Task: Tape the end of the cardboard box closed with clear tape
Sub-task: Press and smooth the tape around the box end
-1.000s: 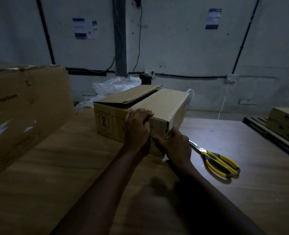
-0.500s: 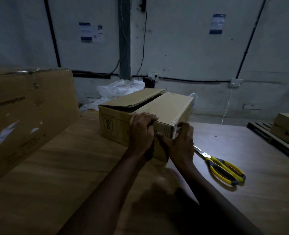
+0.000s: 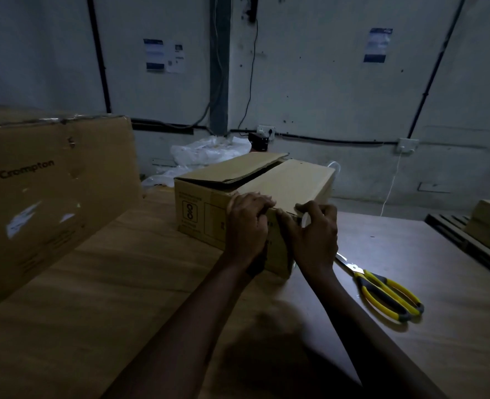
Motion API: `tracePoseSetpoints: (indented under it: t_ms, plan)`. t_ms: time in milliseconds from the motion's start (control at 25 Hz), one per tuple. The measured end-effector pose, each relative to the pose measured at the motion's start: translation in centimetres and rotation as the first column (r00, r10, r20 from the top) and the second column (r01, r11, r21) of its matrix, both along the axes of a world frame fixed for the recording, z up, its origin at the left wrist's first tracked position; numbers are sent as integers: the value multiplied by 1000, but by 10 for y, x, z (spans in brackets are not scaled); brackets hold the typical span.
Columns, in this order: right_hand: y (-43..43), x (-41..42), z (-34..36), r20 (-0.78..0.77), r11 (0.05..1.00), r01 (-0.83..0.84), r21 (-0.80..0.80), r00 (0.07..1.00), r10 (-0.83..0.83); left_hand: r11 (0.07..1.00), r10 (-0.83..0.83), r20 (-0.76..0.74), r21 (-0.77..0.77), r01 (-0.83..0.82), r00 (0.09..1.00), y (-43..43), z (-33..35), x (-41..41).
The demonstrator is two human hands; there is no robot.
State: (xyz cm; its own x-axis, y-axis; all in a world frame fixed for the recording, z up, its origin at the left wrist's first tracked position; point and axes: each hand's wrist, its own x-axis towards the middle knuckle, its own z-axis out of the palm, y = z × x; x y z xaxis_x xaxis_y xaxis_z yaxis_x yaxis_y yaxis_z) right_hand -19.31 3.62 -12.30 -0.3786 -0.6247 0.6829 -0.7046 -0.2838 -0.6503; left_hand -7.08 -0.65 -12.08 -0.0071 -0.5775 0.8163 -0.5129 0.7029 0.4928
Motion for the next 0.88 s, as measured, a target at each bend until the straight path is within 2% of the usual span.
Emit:
tracePoseSetpoints:
  t_ms: [120,240,400,560,640,760,880]
  plan:
    - [-7,-10,2,124,994,-98,-41,987,103,1000,0,-4,-10,0,1000,-1,1,0]
    - [-13,-24,-4,163,976,-213,-52,962,218,1000,-2,-7,-17,2,1000,0,1,0]
    - [-13,-31,-11,285,926,-370,-77,882,376,1000,5,-9,-15,-5,1000,-2,-1,-1]
    - [-15,-32,-16,437,900,-427,-84,796,419,1000,8,-7,-23,-8,1000,-3,0,0]
    - [-15,-39,-23,487,880,-474,-8,767,418,1000,10,-6,-28,-10,1000,-2,0,0]
    - [-14,-51,-37,463,824,-528,205,794,394,999,12,-2,-35,-12,1000,-1,1,0]
    - [-12,-57,-42,437,779,-559,286,799,413,999,9,-10,-33,-10,1000,1,1,0]
